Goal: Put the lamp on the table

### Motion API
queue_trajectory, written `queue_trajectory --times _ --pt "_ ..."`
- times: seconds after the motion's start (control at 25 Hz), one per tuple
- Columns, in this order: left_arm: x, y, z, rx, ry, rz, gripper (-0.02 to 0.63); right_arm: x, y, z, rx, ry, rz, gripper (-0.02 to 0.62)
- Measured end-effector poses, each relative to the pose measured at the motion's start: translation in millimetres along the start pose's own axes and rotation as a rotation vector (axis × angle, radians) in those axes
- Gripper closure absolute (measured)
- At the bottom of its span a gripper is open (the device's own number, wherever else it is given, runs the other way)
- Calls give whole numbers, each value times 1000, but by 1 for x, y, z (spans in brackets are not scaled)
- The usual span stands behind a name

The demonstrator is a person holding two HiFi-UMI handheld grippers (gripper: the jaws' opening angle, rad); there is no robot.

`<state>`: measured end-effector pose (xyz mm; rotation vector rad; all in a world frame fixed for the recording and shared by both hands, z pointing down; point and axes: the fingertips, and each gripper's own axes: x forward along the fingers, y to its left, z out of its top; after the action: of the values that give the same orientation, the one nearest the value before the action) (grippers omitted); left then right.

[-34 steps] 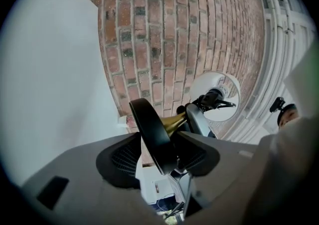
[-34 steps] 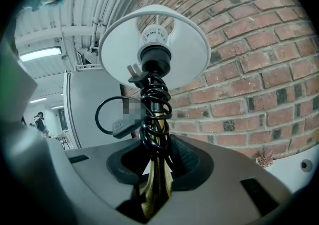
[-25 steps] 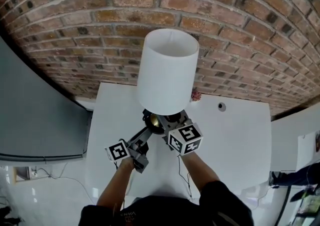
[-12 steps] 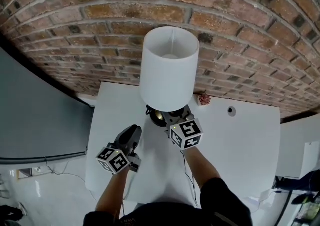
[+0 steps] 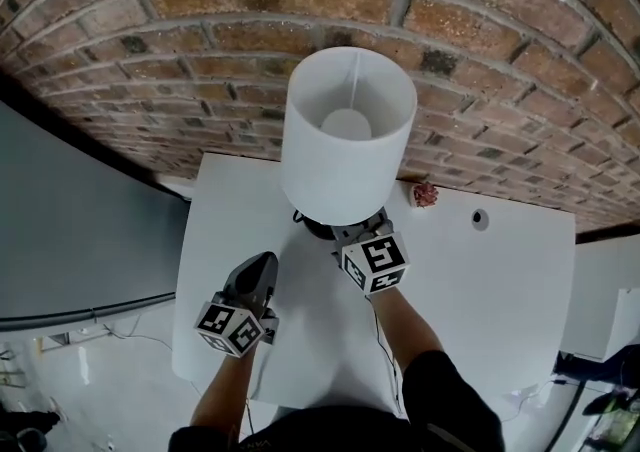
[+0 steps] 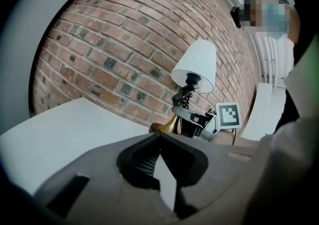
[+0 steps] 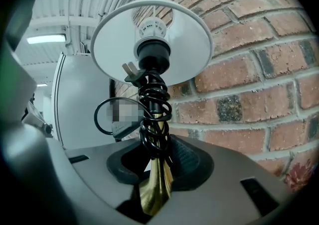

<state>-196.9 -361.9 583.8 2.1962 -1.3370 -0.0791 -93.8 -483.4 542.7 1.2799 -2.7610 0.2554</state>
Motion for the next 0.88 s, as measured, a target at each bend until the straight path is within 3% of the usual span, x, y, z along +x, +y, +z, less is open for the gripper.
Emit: queue_trajectory --times 0.36,0.88 --pt "5 3 -9 32 18 11 598 6 -7 -9 -58 -23 -9 485" --pt "11 0 -21 41 34 8 598 12 -10 -26 -50 -25 -19 485"
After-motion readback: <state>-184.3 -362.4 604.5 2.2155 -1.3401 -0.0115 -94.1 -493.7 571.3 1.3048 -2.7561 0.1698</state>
